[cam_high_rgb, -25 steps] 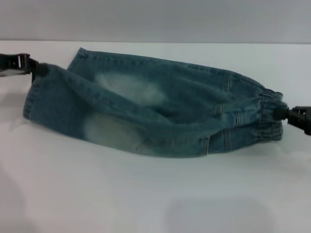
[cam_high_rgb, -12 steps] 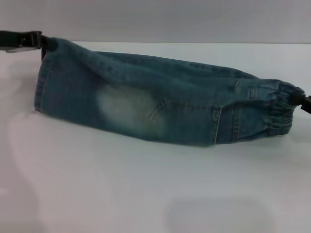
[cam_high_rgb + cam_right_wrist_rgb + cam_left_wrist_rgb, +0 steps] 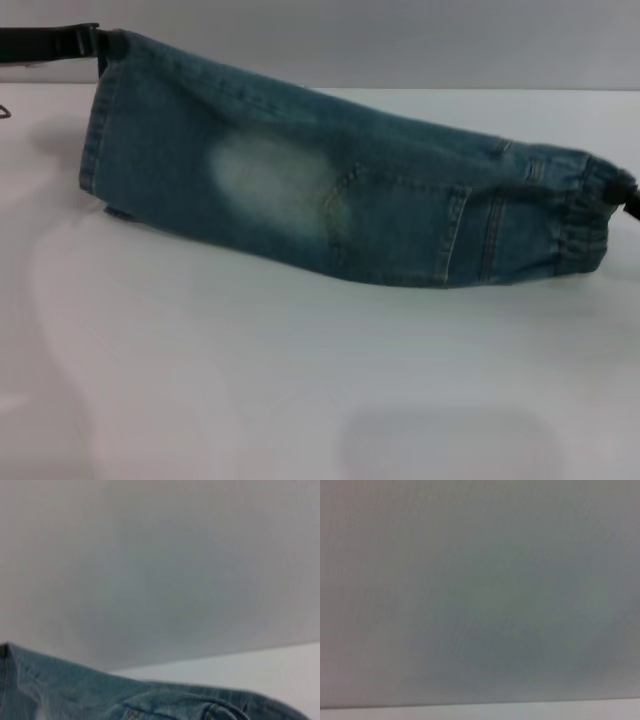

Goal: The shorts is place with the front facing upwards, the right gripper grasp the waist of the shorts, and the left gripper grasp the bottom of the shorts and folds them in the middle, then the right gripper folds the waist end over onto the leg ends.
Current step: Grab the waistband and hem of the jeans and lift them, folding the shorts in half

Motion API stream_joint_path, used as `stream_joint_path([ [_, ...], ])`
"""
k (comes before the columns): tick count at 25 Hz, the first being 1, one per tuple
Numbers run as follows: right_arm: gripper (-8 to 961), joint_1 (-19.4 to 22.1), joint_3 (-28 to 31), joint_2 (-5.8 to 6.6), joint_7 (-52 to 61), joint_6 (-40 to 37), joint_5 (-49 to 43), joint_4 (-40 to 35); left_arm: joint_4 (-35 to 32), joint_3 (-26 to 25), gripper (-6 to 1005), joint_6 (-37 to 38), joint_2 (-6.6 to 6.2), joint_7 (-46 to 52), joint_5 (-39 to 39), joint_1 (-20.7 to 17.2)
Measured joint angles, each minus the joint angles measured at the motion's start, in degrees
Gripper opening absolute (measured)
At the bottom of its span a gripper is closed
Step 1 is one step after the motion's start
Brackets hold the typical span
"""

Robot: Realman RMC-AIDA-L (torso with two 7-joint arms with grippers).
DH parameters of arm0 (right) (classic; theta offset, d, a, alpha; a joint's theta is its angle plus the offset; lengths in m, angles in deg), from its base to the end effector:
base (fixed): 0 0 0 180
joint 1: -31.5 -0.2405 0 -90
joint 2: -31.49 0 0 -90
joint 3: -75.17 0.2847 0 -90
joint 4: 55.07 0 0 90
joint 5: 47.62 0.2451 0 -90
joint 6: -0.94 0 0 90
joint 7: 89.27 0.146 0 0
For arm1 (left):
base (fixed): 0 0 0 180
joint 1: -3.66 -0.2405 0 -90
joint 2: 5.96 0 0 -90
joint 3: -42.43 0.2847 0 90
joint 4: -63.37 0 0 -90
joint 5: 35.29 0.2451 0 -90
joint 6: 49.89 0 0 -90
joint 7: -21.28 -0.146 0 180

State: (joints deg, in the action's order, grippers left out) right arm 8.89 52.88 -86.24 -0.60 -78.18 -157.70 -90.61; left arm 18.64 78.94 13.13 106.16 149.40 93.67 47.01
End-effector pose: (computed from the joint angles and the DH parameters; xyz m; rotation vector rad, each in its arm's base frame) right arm 0.3973 0.3491 0.0433 -2.0895 1.1055 0.8267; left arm -0.2770 0.5050 0.0924 -2.0861 -1.2276 -0.5021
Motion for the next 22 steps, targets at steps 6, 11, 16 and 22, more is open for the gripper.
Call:
stream_joint_path([
  [6, -2, 0.4, 0.0, -0.66, -3.6, 0.7, 5.0, 2.0, 0.0, 0.1, 46, -2.7, 0.61, -1.2, -0.5, 0.1],
  [11, -2, 0.0, 0.1, -0.71, -7.2, 2.0, 8.5, 4.6, -0.1, 0.2, 47, -4.8, 1.31, -2.1, -0.7, 0.3],
  [16, -2, -0.7, 0.1, -0.71, -10.4, 4.0, 12.2, 6.9, -0.1, 0.4, 47, -6.4, 1.99, -3.2, -0.6, 0.4],
  [22, -2, -1.8, 0.1, -0.77, -14.8, 6.3, 15.4, 9.5, 0.2, 2.3, 47, -8.3, 2.3, -3.2, -0.4, 0.6],
])
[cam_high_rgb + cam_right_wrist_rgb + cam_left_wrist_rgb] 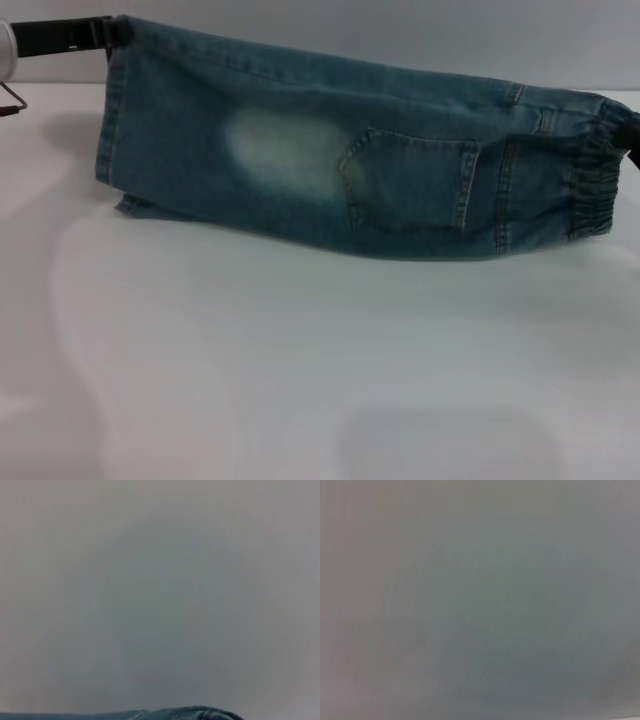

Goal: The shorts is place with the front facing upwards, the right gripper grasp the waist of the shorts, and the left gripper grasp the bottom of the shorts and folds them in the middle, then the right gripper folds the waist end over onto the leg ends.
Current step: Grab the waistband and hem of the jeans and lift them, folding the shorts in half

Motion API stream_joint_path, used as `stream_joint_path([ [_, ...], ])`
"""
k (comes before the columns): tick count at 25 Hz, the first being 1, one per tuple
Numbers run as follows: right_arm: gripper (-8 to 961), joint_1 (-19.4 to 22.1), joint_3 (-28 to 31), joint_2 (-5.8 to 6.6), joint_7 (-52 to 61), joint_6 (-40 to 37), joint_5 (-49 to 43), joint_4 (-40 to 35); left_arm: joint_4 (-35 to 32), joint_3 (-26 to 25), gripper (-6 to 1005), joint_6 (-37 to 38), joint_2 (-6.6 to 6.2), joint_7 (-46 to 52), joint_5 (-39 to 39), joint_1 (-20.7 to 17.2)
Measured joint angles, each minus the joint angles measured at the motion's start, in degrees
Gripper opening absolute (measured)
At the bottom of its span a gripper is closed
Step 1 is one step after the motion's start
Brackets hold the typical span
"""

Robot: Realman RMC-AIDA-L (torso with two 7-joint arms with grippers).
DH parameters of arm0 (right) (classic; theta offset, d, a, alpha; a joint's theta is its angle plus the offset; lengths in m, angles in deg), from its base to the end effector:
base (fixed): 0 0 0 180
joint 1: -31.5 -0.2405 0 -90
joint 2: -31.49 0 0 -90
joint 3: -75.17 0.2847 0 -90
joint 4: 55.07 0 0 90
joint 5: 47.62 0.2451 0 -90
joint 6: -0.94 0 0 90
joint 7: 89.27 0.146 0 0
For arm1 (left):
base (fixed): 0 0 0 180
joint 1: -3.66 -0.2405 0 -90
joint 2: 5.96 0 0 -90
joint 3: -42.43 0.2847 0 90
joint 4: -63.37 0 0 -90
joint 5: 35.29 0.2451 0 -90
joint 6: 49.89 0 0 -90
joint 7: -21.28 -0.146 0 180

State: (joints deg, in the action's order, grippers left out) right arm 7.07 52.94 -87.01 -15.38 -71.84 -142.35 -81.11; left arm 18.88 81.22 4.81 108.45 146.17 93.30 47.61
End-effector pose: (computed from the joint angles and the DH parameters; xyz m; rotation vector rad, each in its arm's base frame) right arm 0.3916 0.3675 0.0270 -1.9044 0.9623 0.9528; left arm -0.2711 0.5169 0.0773 -2.0379 -1.1260 -0.4773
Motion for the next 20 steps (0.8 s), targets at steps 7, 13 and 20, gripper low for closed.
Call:
stream_joint_path([
  [7, -2, -0.8, -0.1, 0.02, -1.6, 0.5, 2.1, 0.7, 0.2, 1.6, 47, -1.6, 0.44, 0.0, 0.2, -0.1],
  [13, -1, -1.5, -0.2, 0.03, -1.8, 1.3, 2.6, 0.7, 0.3, 1.7, 47, -2.3, 0.54, 0.0, 0.2, -0.3],
  [20, 16, -2.6, -0.7, 0.03, -1.8, 3.2, 2.7, 0.9, 0.4, 1.7, 47, -2.4, 0.74, 0.0, 0.3, -0.4],
])
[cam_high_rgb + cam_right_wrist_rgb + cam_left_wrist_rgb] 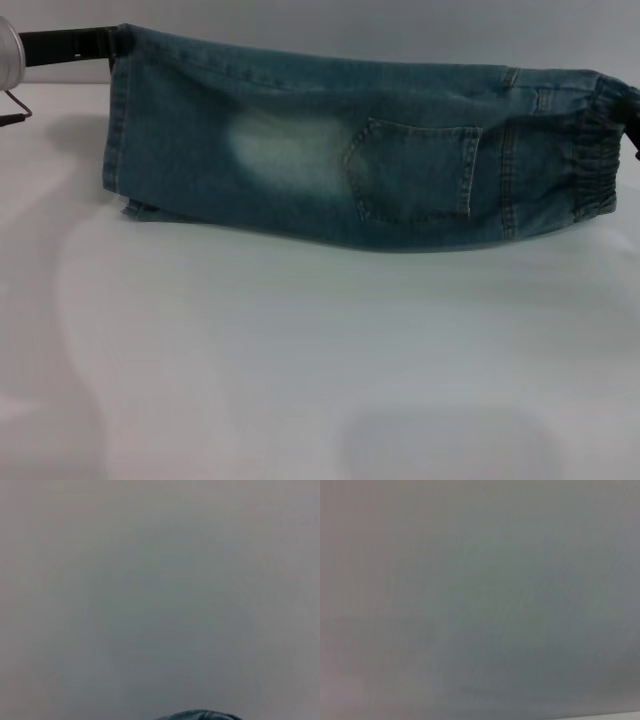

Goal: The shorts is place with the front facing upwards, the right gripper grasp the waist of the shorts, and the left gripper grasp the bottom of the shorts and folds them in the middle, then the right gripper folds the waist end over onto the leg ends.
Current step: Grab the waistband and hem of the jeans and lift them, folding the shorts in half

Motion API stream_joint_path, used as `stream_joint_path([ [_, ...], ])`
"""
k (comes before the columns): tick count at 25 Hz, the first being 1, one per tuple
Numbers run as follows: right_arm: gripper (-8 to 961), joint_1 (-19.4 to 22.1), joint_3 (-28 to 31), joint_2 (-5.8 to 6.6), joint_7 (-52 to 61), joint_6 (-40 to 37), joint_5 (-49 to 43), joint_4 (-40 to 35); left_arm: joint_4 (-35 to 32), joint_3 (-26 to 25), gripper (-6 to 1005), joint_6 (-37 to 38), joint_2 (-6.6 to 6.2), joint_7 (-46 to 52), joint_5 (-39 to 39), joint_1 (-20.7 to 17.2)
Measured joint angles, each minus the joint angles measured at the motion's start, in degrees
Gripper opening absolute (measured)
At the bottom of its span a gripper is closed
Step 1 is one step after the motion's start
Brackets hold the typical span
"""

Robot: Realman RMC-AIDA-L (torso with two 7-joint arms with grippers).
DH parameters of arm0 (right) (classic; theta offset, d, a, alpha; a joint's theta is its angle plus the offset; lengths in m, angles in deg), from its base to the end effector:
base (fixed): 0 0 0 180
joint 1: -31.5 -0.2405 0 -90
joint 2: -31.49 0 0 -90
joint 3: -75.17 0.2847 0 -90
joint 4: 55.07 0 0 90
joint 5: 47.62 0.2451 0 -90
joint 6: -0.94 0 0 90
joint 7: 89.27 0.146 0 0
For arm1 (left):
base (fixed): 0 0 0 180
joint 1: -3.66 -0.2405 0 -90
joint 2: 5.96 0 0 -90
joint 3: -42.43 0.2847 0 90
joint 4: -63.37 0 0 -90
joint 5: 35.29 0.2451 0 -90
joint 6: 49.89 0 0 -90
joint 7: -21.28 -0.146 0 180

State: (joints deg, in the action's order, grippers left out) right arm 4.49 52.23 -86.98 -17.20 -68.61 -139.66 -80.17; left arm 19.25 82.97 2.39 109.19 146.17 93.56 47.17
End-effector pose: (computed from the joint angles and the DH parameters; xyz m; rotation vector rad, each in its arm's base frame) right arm 0.3807 0.3884 0.0272 -1.8795 0.9279 0.9511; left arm -0.2740 0.5164 0.0675 -2.0282 -1.1204 -0.4494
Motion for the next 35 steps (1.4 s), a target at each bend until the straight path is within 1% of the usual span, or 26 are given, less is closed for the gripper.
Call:
stream_joint_path([
  [7, 37, -1.3, -0.2, 0.27, -0.1, 2.0, -0.4, 1.2, 0.0, 0.1, 46, 0.0, 0.34, -0.4, 0.0, 0.0],
  [16, 63, -1.6, -0.4, 0.61, 0.1, 3.5, -0.5, 1.2, 0.0, 0.5, 47, -0.1, 0.38, -0.5, 0.0, 0.0],
  [22, 279, -1.7, -0.3, 0.6, -0.4, 4.1, -0.5, 1.2, 0.0, 0.5, 47, -0.2, 0.43, -0.5, 0.0, 0.0],
  [25, 517, -1.7, -0.4, 0.49, -0.7, 4.2, -0.5, 1.3, 0.0, 0.6, 47, -0.2, 0.49, -0.6, 0.0, 0.0],
  [30, 666, -1.8, -0.3, 0.33, -0.8, 4.6, -0.5, 1.3, 0.0, 1.6, 46, -0.2, 0.66, -0.9, 0.0, 0.1],
  [35, 665, -1.8, -0.4, 0.3, -0.9, 4.6, -0.5, 1.6, -0.1, 3.4, 55, -0.9, 1.04, -1.2, 0.0, 0.3],
])
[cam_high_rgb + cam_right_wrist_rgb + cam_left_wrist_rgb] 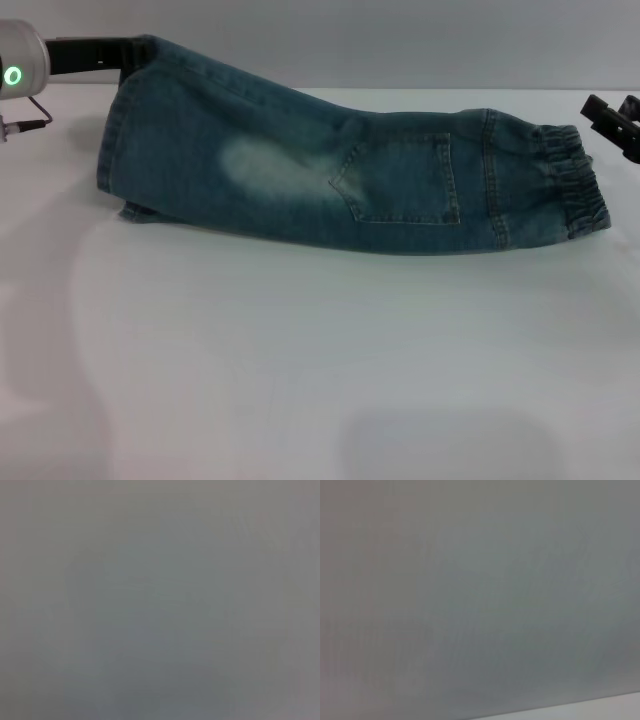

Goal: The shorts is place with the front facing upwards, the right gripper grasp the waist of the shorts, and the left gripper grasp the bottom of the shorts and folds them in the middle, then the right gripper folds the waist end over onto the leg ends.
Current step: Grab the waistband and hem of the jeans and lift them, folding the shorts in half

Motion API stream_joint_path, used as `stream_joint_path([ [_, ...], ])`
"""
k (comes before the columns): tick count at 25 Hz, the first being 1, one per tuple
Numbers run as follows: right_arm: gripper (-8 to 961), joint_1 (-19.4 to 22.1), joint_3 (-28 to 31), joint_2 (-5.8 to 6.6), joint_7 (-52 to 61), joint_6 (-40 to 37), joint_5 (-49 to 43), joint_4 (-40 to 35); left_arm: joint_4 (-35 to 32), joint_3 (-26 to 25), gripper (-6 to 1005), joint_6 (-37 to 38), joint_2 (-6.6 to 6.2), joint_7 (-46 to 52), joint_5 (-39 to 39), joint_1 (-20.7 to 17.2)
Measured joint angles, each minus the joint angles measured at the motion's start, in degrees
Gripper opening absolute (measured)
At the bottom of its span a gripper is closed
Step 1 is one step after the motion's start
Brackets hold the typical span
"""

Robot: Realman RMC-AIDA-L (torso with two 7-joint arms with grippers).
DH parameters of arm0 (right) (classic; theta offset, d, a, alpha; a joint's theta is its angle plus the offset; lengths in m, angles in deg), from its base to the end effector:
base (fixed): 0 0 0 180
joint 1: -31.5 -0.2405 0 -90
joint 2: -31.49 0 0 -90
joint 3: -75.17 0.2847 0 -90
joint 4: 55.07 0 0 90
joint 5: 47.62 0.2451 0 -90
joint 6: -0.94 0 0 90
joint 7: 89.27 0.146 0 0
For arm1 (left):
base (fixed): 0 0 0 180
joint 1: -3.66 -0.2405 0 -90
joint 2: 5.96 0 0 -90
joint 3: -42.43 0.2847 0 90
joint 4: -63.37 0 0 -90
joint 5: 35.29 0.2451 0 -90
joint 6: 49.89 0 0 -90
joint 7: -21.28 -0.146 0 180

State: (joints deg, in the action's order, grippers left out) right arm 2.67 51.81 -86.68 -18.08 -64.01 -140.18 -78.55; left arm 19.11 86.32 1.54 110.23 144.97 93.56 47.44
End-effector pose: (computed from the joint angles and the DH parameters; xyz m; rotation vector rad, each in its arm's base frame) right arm 0.3810 0.4011 0.0205 -1.8731 0.9489 0.8871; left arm -0.2630 0.5168 0.0498 -2.0863 -1.0683 -0.4066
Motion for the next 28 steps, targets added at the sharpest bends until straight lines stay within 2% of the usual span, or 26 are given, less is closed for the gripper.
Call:
stream_joint_path([
  [6, 665, 0.1, -1.1, -0.04, 0.0, 0.0, 0.0, 0.5, -1.5, 2.2, 100, -3.6, 1.4, -1.0, -0.1, -0.7],
  [12, 664, 0.2, -1.2, -0.12, 0.0, 0.0, 0.0, 0.6, -1.7, 2.3, 146, -4.3, 1.52, -1.6, -0.4, -0.9],
  [19, 665, 0.3, -1.2, -0.14, 0.0, 0.1, 0.0, 0.8, -1.8, 2.3, 375, -5.0, 1.52, -2.4, -0.4, -1.1],
  [21, 666, 0.3, -1.2, -0.13, 0.0, 0.1, 0.0, 0.8, -1.8, 2.3, 584, -5.0, 1.5, -3.0, -0.5, -1.1],
  [23, 665, 0.3, -1.2, -0.12, 0.0, 0.1, 0.0, 0.8, -1.8, 2.3, 681, -5.0, 1.49, -3.0, -0.5, -1.2],
  [26, 664, 0.3, -1.7, 0.63, 1.2, 0.0, 0.0, 0.1, -2.1, 2.3, 771, -5.1, 1.49, -4.1, -2.3, -1.8],
  [28, 665, 0.4, -3.7, 2.01, 4.6, -0.3, -0.5, -0.8, -2.3, 2.4, 812, -5.1, 1.49, -5.2, -3.7, -2.2],
])
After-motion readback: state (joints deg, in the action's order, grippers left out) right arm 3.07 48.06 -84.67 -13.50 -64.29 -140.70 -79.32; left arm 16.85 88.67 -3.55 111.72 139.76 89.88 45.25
